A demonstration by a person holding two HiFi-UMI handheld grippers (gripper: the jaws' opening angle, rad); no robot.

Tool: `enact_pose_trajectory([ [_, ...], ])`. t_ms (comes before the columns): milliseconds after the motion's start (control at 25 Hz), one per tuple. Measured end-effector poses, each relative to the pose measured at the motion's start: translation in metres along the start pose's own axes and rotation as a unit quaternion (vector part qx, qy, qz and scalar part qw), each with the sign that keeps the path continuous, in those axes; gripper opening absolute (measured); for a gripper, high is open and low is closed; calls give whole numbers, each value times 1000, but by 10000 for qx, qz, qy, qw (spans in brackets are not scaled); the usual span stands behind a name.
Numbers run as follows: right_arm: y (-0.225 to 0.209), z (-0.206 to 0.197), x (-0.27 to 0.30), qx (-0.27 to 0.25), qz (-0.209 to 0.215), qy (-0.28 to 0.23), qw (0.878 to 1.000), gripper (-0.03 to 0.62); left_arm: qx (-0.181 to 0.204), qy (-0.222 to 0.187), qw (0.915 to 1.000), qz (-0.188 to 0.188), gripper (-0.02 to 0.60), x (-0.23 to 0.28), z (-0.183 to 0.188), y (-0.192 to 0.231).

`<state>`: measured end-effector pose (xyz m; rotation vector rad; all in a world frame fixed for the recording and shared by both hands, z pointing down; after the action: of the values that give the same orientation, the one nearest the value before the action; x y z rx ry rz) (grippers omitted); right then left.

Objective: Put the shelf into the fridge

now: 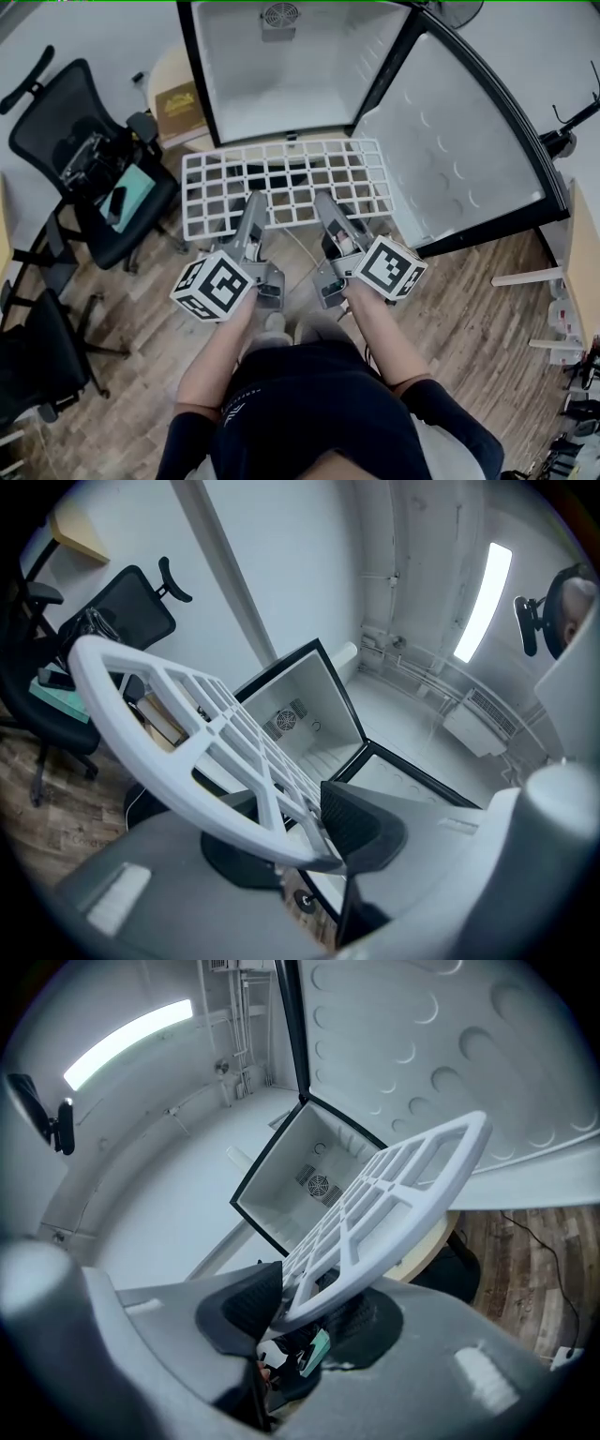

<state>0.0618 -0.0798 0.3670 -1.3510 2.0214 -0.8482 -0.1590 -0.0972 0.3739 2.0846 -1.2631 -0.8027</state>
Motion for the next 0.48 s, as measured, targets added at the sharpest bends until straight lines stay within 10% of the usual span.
enact_pose_trajectory([
  [480,-40,50,70,226,180,111,9995,115,-17,-62,9999,143,130,85,-11,2],
])
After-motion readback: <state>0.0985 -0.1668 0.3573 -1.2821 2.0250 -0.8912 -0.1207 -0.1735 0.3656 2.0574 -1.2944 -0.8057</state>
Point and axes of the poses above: the fingertips, and each gripper's own axes: x forward along the fingers, y to its left, z out of its top, the point moved 9 cm from there along -x, backward along the fingers, and after that the axes turned 11 degrees about -y, right-handed, at the moved point
